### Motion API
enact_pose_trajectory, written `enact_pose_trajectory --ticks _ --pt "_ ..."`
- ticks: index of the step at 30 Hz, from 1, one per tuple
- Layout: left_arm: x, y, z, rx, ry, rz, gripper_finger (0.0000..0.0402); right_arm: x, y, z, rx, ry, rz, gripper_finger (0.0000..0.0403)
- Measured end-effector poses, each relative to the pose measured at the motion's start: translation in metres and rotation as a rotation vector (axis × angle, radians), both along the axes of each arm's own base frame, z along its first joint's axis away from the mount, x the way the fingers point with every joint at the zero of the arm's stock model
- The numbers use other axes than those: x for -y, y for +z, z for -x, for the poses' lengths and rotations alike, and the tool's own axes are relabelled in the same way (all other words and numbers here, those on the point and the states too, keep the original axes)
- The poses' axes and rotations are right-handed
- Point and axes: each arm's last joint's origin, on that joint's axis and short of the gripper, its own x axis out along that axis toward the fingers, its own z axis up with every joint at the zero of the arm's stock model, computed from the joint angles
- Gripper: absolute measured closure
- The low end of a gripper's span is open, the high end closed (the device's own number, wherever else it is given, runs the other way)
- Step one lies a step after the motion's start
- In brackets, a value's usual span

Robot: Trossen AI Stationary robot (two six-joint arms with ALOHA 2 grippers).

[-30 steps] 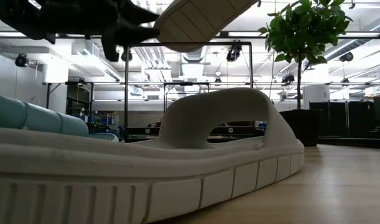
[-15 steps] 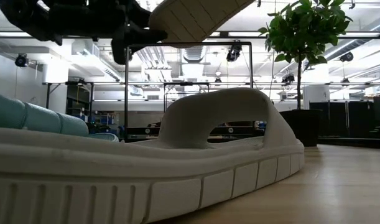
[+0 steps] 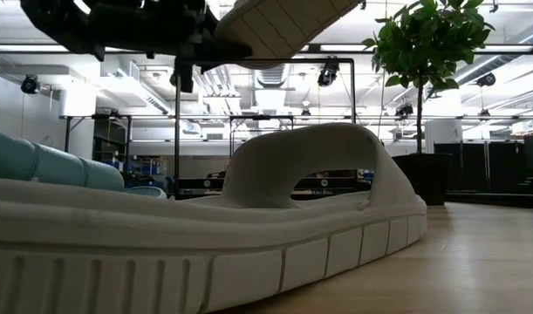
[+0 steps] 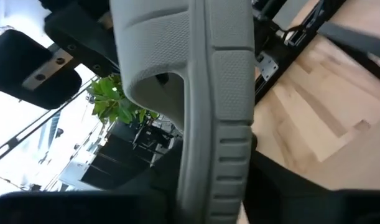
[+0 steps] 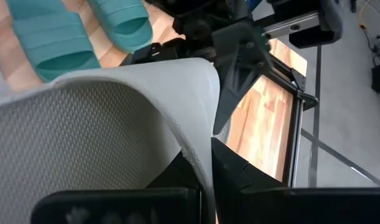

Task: Pick and place slides into the shelf
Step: Put the right gray slipper on the shelf

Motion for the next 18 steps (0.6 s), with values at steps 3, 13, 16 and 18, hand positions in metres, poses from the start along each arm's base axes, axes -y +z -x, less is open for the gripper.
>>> enact_pose_trajectory --ticks 3,13,16,18 --pt "-0.001 0.001 -0.001 -0.035 0.037 -0.007 0.0376 0.000 0.000 0.000 0.000 -0.001 0.001 0.0391" --pt "-0.005 0.008 0.004 -0.063 0.132 -0.026 0.0389 0.002 0.001 -0.001 0.017 -0.098 0.009 0.0364" --pt "-0.006 0.011 0.006 -0.059 0.189 -0.033 0.0389 0.004 0.002 -0.001 0.018 -0.170 0.048 0.0354" --pt "-0.007 0.013 0.009 -0.052 0.218 -0.041 0.0389 0.005 0.002 -0.001 0.021 -0.203 0.064 0.0348"
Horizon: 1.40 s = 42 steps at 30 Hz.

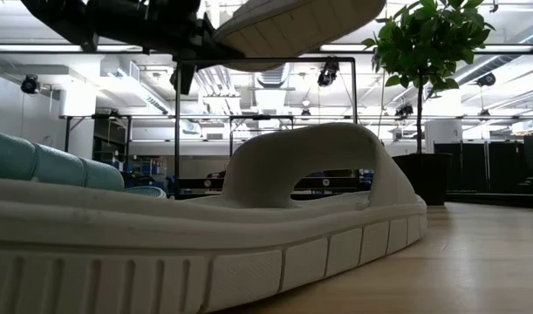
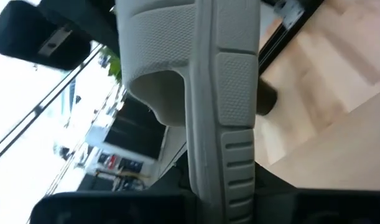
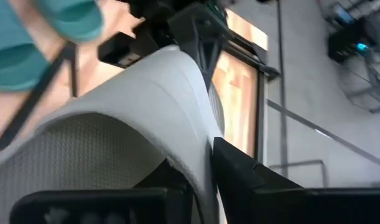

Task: Pick and place slides into the shelf
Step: Put the right gray slipper on the shelf

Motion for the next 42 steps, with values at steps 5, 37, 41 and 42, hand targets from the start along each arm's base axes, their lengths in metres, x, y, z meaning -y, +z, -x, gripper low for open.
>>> enact_pose_trajectory --ticks 5,37,41,42 --pt "-0.001 0.005 0.006 0.003 0.042 -0.014 0.0390 0.001 0.005 0.004 0.020 -0.032 0.007 0.0332" --pt "-0.062 -0.027 0.020 -0.269 0.529 -0.192 0.0390 -0.009 0.051 0.057 0.169 -0.171 -0.177 0.0312" --pt "-0.070 -0.040 0.016 -0.339 0.547 -0.198 0.0390 -0.009 0.049 0.058 0.149 -0.173 -0.176 0.0316" --pt "-0.071 -0.042 0.015 -0.360 0.550 -0.209 0.0390 -0.009 0.048 0.058 0.143 -0.174 -0.175 0.0317"
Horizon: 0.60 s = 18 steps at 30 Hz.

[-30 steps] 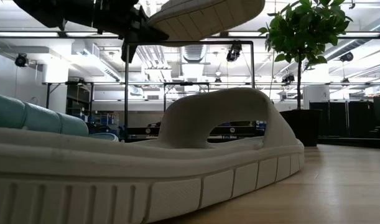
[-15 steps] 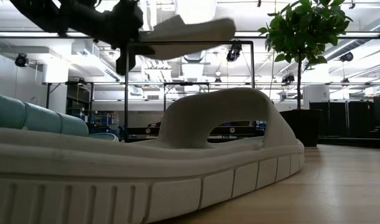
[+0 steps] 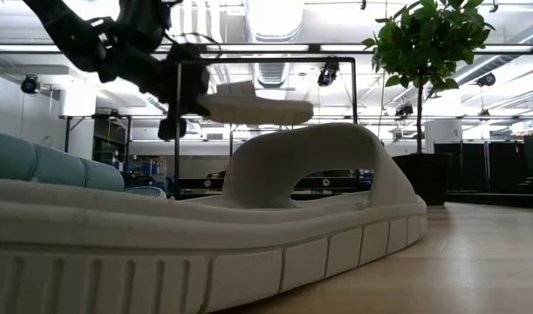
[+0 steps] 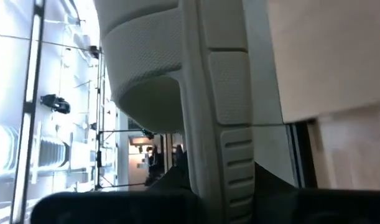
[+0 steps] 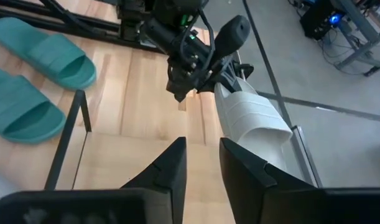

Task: Pick and place slides into the shelf
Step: Put the right gray slipper on the shelf

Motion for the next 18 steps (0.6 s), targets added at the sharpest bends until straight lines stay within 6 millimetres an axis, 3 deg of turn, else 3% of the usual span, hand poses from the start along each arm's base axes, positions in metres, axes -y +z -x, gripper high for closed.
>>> enact_pose_trajectory --ticks 10,18 --pt "-0.019 -0.029 -0.008 -0.225 0.036 -0.049 0.0390 0.000 -0.006 0.000 -0.038 0.001 0.000 0.0321" --pt "-0.033 -0.034 -0.015 -0.191 0.001 -0.113 0.0390 0.000 -0.012 -0.001 -0.060 0.011 0.012 0.0321"
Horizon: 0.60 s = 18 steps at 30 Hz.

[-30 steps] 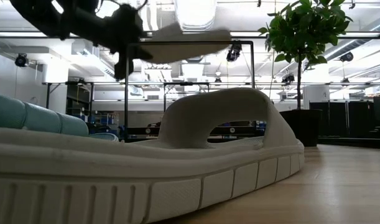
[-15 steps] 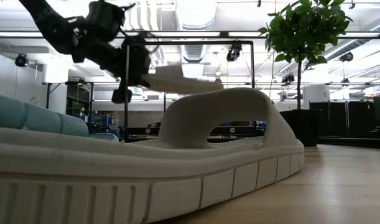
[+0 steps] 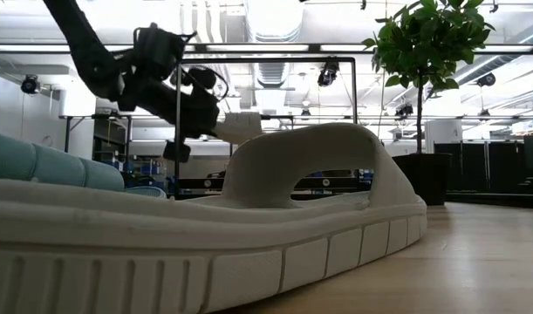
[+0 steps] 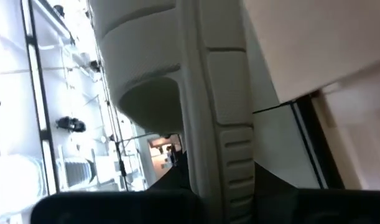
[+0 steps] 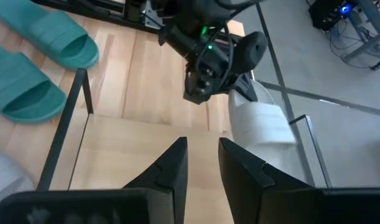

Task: Pick and place slides into the shelf
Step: Put the right gray slipper on the shelf

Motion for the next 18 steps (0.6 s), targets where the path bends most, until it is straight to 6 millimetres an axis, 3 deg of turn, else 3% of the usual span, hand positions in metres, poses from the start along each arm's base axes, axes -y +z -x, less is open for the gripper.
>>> enact_pose_trajectory --ticks 11,18 --pt "-0.029 -0.011 0.005 -0.023 -0.043 0.025 0.0390 0.000 -0.004 -0.001 -0.014 0.001 0.001 0.0321" --pt "-0.035 -0.015 0.007 -0.029 -0.104 0.046 0.0391 0.000 -0.004 -0.001 -0.014 0.004 0.005 0.0321"
